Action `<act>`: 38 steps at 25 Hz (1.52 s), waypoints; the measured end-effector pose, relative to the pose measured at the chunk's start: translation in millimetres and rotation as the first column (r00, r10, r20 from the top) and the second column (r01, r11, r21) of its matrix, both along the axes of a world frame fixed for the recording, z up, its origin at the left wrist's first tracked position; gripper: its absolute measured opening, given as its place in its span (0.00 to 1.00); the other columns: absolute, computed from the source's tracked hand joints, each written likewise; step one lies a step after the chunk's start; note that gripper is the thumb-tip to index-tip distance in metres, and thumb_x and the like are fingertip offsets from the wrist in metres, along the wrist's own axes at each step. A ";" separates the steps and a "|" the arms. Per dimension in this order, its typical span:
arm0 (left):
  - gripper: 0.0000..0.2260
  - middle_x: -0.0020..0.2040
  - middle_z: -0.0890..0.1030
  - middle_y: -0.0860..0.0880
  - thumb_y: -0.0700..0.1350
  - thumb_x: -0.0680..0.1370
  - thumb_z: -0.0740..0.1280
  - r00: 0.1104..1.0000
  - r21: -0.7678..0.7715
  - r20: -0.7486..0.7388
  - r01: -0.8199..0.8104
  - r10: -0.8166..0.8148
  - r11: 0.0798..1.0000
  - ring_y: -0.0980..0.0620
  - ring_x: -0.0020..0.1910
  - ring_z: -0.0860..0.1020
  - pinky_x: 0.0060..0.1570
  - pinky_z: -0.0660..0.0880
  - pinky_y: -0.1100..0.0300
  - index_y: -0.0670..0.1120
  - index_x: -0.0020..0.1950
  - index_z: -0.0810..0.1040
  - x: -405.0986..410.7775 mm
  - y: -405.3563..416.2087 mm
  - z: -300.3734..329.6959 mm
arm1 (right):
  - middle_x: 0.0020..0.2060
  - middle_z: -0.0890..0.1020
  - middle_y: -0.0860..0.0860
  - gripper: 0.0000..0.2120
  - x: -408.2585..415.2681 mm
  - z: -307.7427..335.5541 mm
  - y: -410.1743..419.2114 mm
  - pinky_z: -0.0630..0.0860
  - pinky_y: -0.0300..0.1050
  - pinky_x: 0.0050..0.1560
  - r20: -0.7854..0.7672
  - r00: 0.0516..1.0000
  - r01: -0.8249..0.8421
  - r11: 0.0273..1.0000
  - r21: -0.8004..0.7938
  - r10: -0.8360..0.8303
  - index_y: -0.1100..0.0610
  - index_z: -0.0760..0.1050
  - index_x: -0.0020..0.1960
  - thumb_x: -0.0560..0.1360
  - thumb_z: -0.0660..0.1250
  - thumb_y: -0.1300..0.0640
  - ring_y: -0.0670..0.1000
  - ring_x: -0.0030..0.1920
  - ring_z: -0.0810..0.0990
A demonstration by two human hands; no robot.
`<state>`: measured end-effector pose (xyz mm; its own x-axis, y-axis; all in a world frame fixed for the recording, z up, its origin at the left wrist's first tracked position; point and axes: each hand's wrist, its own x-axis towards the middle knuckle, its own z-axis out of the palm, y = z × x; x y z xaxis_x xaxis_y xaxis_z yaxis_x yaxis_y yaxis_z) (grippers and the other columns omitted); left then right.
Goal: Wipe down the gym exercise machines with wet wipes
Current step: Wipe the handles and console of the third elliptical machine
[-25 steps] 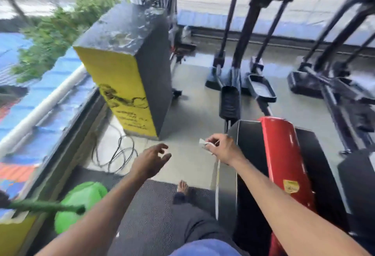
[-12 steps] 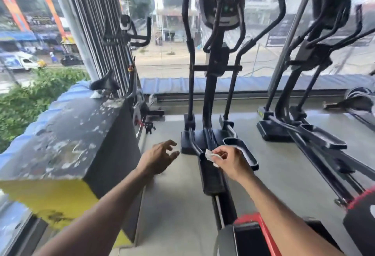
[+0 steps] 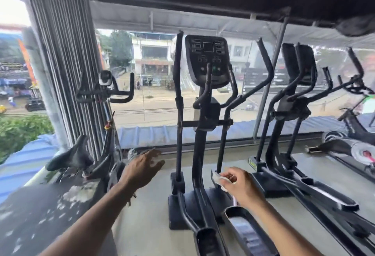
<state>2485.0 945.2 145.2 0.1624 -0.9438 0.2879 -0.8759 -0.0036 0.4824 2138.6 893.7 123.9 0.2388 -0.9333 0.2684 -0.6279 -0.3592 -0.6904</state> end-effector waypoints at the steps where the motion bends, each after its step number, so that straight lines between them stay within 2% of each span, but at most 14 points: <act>1: 0.22 0.66 0.82 0.56 0.66 0.79 0.64 1.000 -0.014 0.022 0.014 -0.014 1.000 0.56 0.55 0.84 0.54 0.80 0.55 0.59 0.70 0.75 13.6 -23.0 4.8 | 0.38 0.84 0.40 0.04 8.8 5.3 -18.0 0.74 0.32 0.39 0.017 1.000 0.022 1.000 -0.015 -0.022 0.48 0.82 0.43 0.73 0.76 0.49 0.39 0.39 0.82; 6: 0.22 0.73 0.75 0.53 0.62 0.81 0.65 0.989 -0.073 0.123 0.092 -0.083 0.993 0.51 0.59 0.82 0.52 0.82 0.50 0.58 0.74 0.72 38.4 -129.9 25.0 | 0.42 0.84 0.39 0.03 26.5 13.0 -90.0 0.80 0.42 0.46 0.044 0.996 0.076 0.995 -0.071 -0.073 0.48 0.84 0.46 0.73 0.76 0.54 0.39 0.42 0.82; 11: 0.29 0.80 0.63 0.51 0.61 0.81 0.66 0.977 -0.230 0.211 0.070 -0.020 0.971 0.46 0.70 0.74 0.51 0.81 0.46 0.55 0.81 0.64 46.7 -251.2 67.5 | 0.40 0.83 0.37 0.06 38.1 11.6 -187.9 0.81 0.49 0.43 0.060 0.994 0.098 0.991 -0.088 -0.093 0.44 0.82 0.43 0.73 0.76 0.54 0.42 0.40 0.82; 12: 0.31 0.81 0.61 0.51 0.62 0.81 0.66 0.976 -0.270 0.219 0.063 -0.003 0.961 0.45 0.73 0.72 0.52 0.81 0.44 0.56 0.82 0.63 48.5 -273.2 78.7 | 0.39 0.83 0.38 0.07 40.7 13.6 -206.6 0.81 0.46 0.42 0.066 0.993 0.101 0.990 -0.097 -0.095 0.43 0.81 0.43 0.74 0.76 0.54 0.41 0.40 0.82; 15: 0.34 0.83 0.56 0.51 0.65 0.80 0.64 0.973 -0.319 0.230 0.055 0.021 0.946 0.43 0.77 0.67 0.57 0.80 0.41 0.57 0.83 0.58 60.3 -351.0 124.6 | 0.37 0.83 0.38 0.08 59.7 32.2 -271.4 0.74 0.28 0.37 0.055 0.995 0.088 0.987 -0.136 -0.081 0.42 0.80 0.44 0.74 0.76 0.55 0.35 0.41 0.81; 20: 0.39 0.86 0.44 0.51 0.66 0.81 0.64 0.945 -0.382 0.323 0.085 0.047 0.920 0.42 0.83 0.54 0.75 0.66 0.40 0.55 0.86 0.49 74.5 -460.6 203.3 | 0.41 0.83 0.37 0.10 97.3 70.9 -390.6 0.73 0.28 0.41 0.089 0.996 0.051 0.966 -0.254 -0.029 0.41 0.79 0.47 0.75 0.75 0.56 0.38 0.43 0.81; 23: 0.43 0.86 0.38 0.48 0.66 0.80 0.64 0.929 -0.374 0.369 0.122 0.026 0.919 0.40 0.84 0.47 0.79 0.61 0.37 0.54 0.86 0.43 70.9 -525.3 237.4 | 0.44 0.83 0.41 0.07 117.4 101.6 -466.2 0.71 0.25 0.43 0.194 0.976 0.158 0.925 -0.347 -0.094 0.47 0.82 0.50 0.75 0.74 0.58 0.37 0.44 0.81; 25: 0.46 0.84 0.33 0.47 0.66 0.80 0.66 0.942 -0.358 0.333 0.100 0.027 0.928 0.34 0.83 0.50 0.74 0.65 0.34 0.54 0.86 0.40 70.8 -557.5 260.3 | 0.44 0.83 0.45 0.06 125.0 127.5 -506.9 0.73 0.27 0.42 0.244 0.963 0.211 0.892 -0.400 -0.118 0.52 0.83 0.50 0.75 0.74 0.60 0.40 0.43 0.81; 27: 0.48 0.84 0.31 0.45 0.65 0.79 0.67 0.957 -0.329 0.287 0.062 0.037 0.942 0.29 0.81 0.54 0.72 0.68 0.33 0.55 0.85 0.37 78.2 -583.3 273.1 | 0.45 0.83 0.47 0.07 127.1 146.1 -540.9 0.78 0.40 0.44 0.281 0.948 0.270 0.849 -0.454 -0.151 0.53 0.83 0.50 0.75 0.73 0.63 0.46 0.42 0.81; 29: 0.48 0.84 0.33 0.41 0.62 0.80 0.68 0.973 -0.323 0.229 0.050 0.027 0.945 0.26 0.76 0.65 0.69 0.73 0.35 0.56 0.85 0.35 86.3 -592.9 270.9 | 0.46 0.83 0.47 0.08 123.0 160.4 -562.6 0.79 0.47 0.44 0.294 0.939 0.310 0.813 -0.493 -0.180 0.53 0.83 0.51 0.75 0.73 0.64 0.48 0.43 0.81; 31: 0.47 0.84 0.35 0.40 0.59 0.80 0.69 0.987 -0.336 0.159 0.048 0.007 0.941 0.26 0.69 0.74 0.63 0.76 0.38 0.58 0.84 0.36 90.1 -607.4 269.3 | 0.49 0.83 0.46 0.11 117.9 177.4 -593.4 0.80 0.47 0.45 0.236 0.947 0.317 0.768 -0.556 -0.219 0.52 0.82 0.55 0.76 0.72 0.64 0.48 0.45 0.82; 33: 0.47 0.85 0.37 0.41 0.56 0.81 0.70 0.991 -0.335 0.132 0.024 0.022 0.942 0.25 0.66 0.75 0.62 0.76 0.38 0.60 0.84 0.36 89.9 -614.0 266.9 | 0.49 0.82 0.46 0.12 117.8 194.7 -629.0 0.79 0.46 0.48 0.166 0.959 0.284 0.733 -0.618 -0.231 0.53 0.83 0.56 0.76 0.70 0.65 0.49 0.46 0.81; 36: 0.48 0.85 0.38 0.42 0.57 0.80 0.72 0.984 -0.347 0.175 0.034 0.029 0.937 0.24 0.68 0.74 0.64 0.74 0.38 0.60 0.84 0.36 91.0 -616.0 265.8 | 0.45 0.80 0.49 0.10 135.8 206.3 -672.0 0.77 0.44 0.49 0.053 0.983 0.163 0.716 -0.678 -0.173 0.58 0.85 0.50 0.74 0.69 0.69 0.52 0.45 0.81; 38: 0.49 0.85 0.40 0.42 0.59 0.79 0.72 0.980 -0.339 0.191 0.019 0.049 0.941 0.24 0.70 0.71 0.64 0.73 0.36 0.60 0.84 0.36 91.5 -615.0 266.4 | 0.46 0.80 0.52 0.09 148.4 209.3 -691.4 0.79 0.48 0.49 0.021 0.990 0.116 0.710 -0.694 -0.141 0.59 0.85 0.49 0.74 0.69 0.69 0.55 0.46 0.82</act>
